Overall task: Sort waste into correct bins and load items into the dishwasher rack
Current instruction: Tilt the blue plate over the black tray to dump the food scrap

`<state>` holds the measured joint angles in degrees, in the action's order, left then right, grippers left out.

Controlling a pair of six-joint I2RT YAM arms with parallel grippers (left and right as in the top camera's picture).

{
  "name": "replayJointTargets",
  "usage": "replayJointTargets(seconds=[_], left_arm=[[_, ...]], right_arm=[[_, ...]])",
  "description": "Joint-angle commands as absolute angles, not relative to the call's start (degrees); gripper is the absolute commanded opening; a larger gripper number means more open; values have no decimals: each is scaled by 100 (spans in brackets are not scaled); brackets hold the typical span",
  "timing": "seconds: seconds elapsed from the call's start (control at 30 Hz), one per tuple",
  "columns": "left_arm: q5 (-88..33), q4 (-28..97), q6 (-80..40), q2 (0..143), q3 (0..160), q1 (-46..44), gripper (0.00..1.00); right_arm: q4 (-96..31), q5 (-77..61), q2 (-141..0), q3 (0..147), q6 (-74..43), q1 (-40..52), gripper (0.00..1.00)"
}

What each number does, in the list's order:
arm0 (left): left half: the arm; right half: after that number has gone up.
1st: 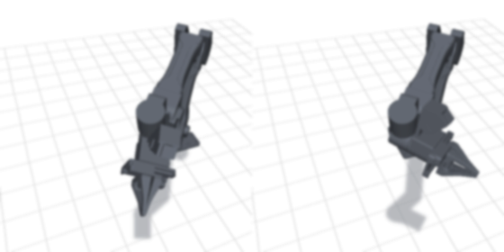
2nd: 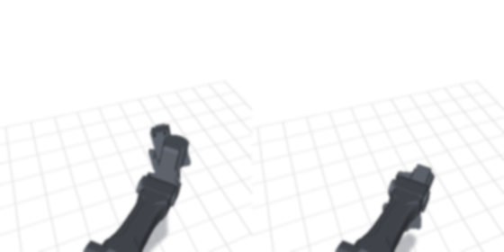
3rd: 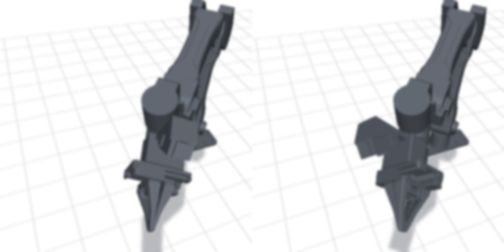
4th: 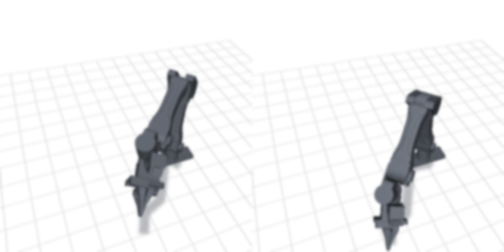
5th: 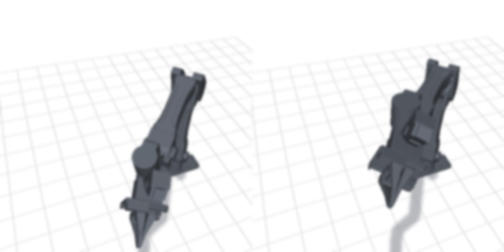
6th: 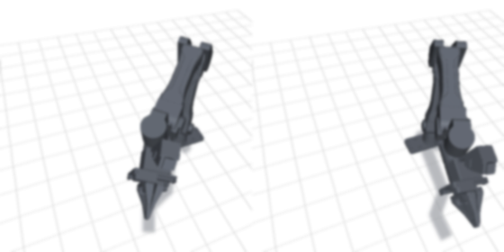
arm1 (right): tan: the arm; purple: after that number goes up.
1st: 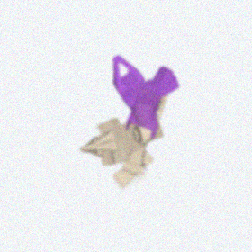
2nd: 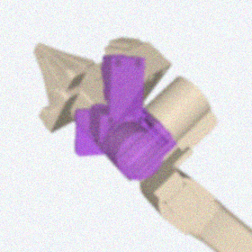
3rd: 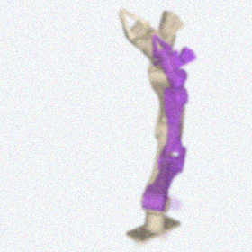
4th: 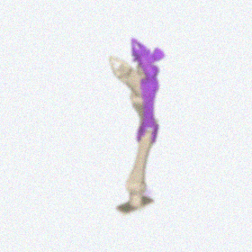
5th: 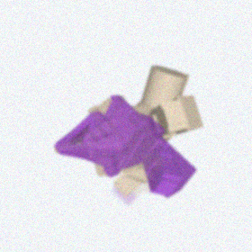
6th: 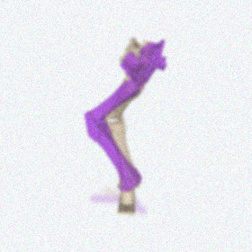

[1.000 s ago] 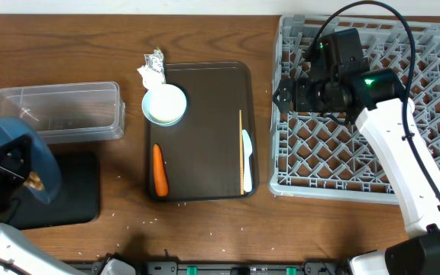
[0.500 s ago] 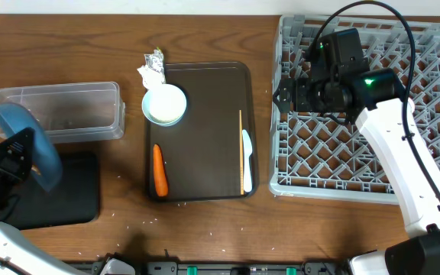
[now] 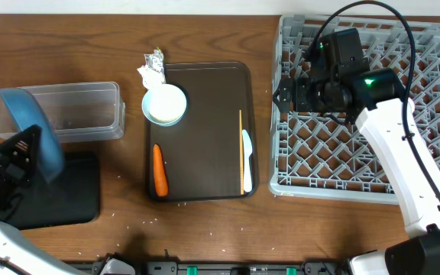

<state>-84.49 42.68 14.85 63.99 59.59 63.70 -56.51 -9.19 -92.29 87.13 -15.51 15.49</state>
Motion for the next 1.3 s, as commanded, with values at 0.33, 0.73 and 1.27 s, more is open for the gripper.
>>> replayJointTargets(seconds=[0.33, 0.73, 1.27], left_arm=[[-5610, 4709, 237, 6396, 5872, 6508, 6], [-6543, 4047, 816, 6410, 5199, 6536, 6], [-6705, 3804, 1066, 6418, 4958, 6534, 7]], right_arm=[[-5675, -926, -9220, 8698, -1518, 1457, 99], [-5680, -928, -9220, 8698, -1520, 1459, 99], [-5699, -928, -9220, 8698, -1520, 1459, 99]])
